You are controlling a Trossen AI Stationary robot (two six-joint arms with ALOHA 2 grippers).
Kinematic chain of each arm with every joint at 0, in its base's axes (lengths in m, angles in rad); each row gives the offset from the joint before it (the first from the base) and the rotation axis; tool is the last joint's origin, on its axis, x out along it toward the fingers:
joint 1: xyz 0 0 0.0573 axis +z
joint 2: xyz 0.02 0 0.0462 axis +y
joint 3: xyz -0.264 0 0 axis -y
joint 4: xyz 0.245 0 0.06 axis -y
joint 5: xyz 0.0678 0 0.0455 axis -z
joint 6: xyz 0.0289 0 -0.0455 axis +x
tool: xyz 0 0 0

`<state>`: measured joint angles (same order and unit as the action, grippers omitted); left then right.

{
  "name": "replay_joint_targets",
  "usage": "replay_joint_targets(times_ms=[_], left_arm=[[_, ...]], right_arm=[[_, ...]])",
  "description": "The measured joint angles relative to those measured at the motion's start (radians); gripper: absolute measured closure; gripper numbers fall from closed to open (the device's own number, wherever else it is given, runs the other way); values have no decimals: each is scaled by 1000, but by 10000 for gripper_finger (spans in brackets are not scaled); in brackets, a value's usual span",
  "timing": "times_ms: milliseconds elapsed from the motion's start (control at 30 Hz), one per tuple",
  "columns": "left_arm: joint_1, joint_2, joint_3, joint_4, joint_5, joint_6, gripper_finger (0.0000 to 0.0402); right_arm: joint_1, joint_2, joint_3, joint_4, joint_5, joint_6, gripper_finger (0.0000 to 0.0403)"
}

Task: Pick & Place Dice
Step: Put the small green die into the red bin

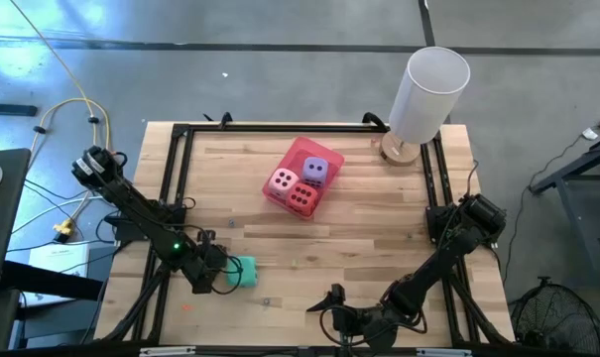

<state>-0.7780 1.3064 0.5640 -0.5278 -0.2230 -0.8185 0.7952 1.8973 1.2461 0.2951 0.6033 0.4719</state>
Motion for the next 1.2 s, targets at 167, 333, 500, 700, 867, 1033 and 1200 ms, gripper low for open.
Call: replay_joint_targets(times_ms=[167,333,500,700,867,1033,1200], left_arm=[[0,-1,2,-44,19,-39,239],[0,-1,2,-54,21,-39,239],[0,-1,2,-58,23,-43,251],[-1,-1,2,-55,6,-26,304],[-1,-1,2,-50,-2,-14,346],[-2,-1,0,-38,-26,-15,356],[-2,-3,11,-21,-71,4,356]], right_arm=[[0,0,0,0,0,4,9],[0,0,0,0,0,4,9],[0,0,0,0,0,3,9],[0,0,0,0,0,3,9],[0,0,0,0,0,2,9],[0,0,0,0,0,2,9],[0,0,0,0,0,-2,9]])
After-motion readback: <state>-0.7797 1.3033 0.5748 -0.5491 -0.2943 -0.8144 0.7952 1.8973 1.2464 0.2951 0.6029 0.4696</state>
